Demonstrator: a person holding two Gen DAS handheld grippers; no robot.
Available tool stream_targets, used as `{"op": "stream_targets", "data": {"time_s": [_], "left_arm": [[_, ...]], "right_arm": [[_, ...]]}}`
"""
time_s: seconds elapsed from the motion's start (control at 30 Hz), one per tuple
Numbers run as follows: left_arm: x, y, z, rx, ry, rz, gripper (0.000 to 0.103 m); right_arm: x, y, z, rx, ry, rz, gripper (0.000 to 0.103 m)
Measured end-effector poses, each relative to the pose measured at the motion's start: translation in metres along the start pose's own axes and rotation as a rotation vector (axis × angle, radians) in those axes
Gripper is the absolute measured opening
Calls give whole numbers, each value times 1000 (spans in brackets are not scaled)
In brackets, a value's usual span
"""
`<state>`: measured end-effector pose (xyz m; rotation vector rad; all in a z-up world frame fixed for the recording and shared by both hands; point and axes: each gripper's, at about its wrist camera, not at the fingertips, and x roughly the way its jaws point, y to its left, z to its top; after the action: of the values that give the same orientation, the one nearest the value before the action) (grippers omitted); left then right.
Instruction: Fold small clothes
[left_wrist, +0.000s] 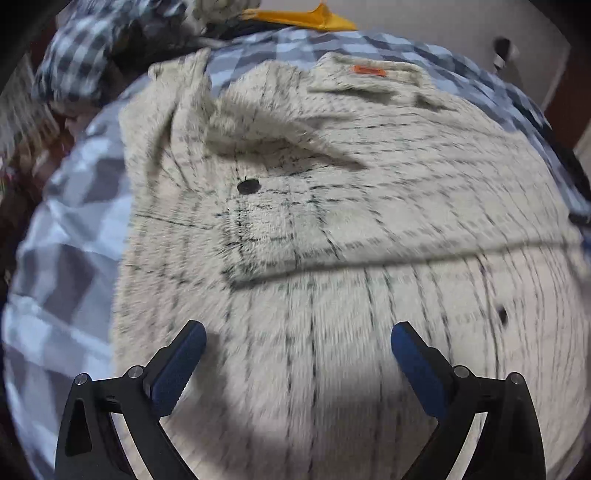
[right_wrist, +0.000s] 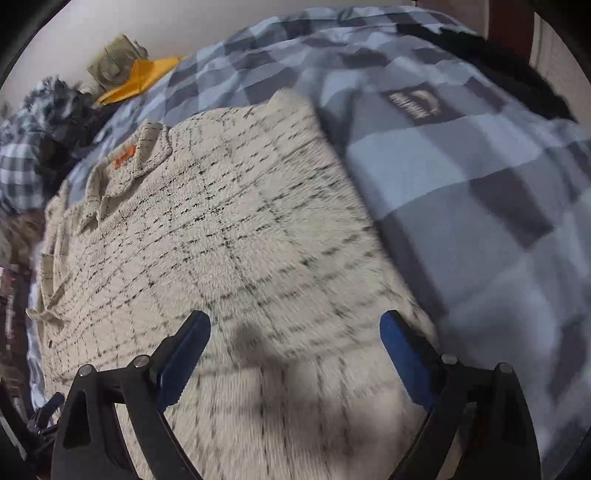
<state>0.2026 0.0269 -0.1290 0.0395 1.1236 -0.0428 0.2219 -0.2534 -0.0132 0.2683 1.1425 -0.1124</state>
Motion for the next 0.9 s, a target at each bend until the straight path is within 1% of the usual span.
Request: {"op": "stream_targets", "data": {"time_s": [0.03,0.07,0.1,0.13,0.17,0.2,0.23,0.33,0.4,0.43,0.5,0.57,0.6,0.63,0.67,0.7,0.73,0.77,0.8,0.9], "left_arm": [[-11,-1,-6,22,-10,2,101],[-28,-2,-16,49,-19,3,101],[-42,-1,-27,65,-25,0,101],[-55,-2,-35,77,-31,-9,101],[-72,-1,-46,84,-39,-19,102],[-80,-4,-50,85,-39,-22,102],[-94,-3,-60,79,-33,-25,102],[-106,-7,-61,61,3,-38,101],[-124,-9,-69,60,10,-27,101],[-135,-10,-73,62,0,-21,102],[-153,-9,-79,66,-43,-18,101],[-171,-3,-90,71,-89,-14,102],[-178,0,-97,72,-105,-8,102],[-181,4,-100,75,-112,-5,102],[-185,8,-106,77,-118,-2,102],[-187,12,-110,74,-118,1,102],[-189,16,-115,66,-117,7,102],[-190,21,-117,51,-115,15,102],[-191,28,-119,28,-109,19,102],[-191,44,-117,-47,-101,-15,101]], "right_arm": [[-14,0,-2,-19,-9,-13,92],[-29,-1,-7,-37,0,7,92],[-40,-2,-12,-48,24,36,92],[-56,-6,-21,-66,63,87,92],[-68,-12,-30,-75,81,126,92],[-78,-18,-39,-77,99,151,92],[-86,-24,-50,-83,134,162,92],[-100,-30,-74,-146,242,145,92],[-112,-23,-98,-227,323,119,92],[-115,-19,-103,-263,347,112,92],[-121,3,-129,-373,400,114,92],[-121,33,-166,-493,473,136,92],[-119,45,-180,-525,497,152,92],[-113,61,-201,-558,539,170,92],[-105,73,-215,-577,575,174,92],[-100,79,-225,-585,592,172,92],[-87,92,-240,-592,623,157,92],[-79,99,-247,-593,638,139,92],[-65,109,-260,-607,662,102,92],[-32,126,-285,-618,690,33,92]]}}
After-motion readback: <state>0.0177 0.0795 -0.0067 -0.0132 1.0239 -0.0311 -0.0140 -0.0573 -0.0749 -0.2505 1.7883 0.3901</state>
